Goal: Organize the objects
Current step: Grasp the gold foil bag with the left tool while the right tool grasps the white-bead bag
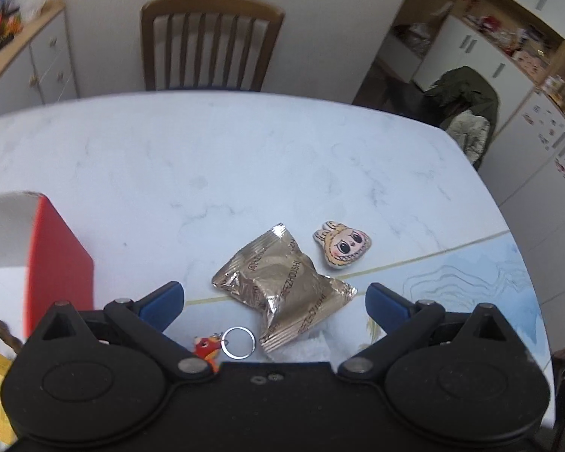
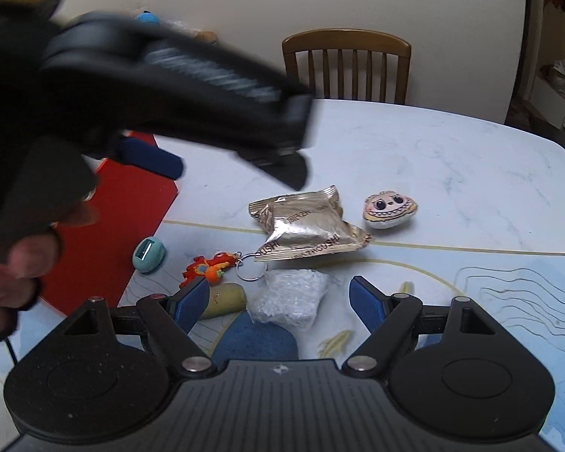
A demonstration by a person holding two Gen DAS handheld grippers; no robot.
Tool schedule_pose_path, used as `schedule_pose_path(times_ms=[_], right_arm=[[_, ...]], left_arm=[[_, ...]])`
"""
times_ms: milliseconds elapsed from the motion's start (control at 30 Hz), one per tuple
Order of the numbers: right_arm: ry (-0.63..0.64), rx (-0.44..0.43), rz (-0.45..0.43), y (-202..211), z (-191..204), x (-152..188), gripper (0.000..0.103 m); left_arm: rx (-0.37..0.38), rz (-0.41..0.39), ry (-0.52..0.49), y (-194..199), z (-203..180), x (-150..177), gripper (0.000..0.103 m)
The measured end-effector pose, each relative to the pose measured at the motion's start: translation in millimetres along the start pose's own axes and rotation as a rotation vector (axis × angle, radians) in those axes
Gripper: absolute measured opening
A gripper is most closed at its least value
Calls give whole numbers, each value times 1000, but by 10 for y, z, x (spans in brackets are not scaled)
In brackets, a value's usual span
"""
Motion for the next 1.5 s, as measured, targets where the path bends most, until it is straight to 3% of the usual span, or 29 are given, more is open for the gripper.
schedule_pose_path(times_ms=[200,300,467,700,867,1000,1067,1133,1233,1500], right_arm=[[-14,5,-3,-129,-18,-39,82],[-20,26,10,-207,-70,-48,79],[-30,4,25,-280,-174,-23,76],[-24,-22,53,-375,-242,21,67],[-35,-32,69,-428,-269,46,59],[-30,-38,73,-444,-258,59,54],[-32,-42,75,-451,-256,66,52],[-37,-45,81,-460,-261,76,43],[-45,-45,79,-452,-274,89,38],[-75,-30,75,-383,-303,139,31]], left_arm=[[23,97,127,-344,53,-93,102],[6,110,130,-473,57,-118,102],[49,162,158,-654,76,-133,102],[40,187,125,-829,45,-114,101],[23,184,87,-903,11,-95,92],[25,181,63,-921,5,-73,75],[26,173,48,-908,-1,-68,74],[28,164,34,-896,-14,-61,68],[24,142,20,-870,-19,-47,61],[-4,92,-42,-747,-75,0,54]])
Point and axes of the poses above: each gripper's, at about its wrist camera, not at the fingertips, and y roughly against the way its jaws point, z to its left, x to its underside, the point moved 4 cm from there along -y, roughly the way its jaws point, and after that the axes turned 1 degree about x, right-handed, at the moved point
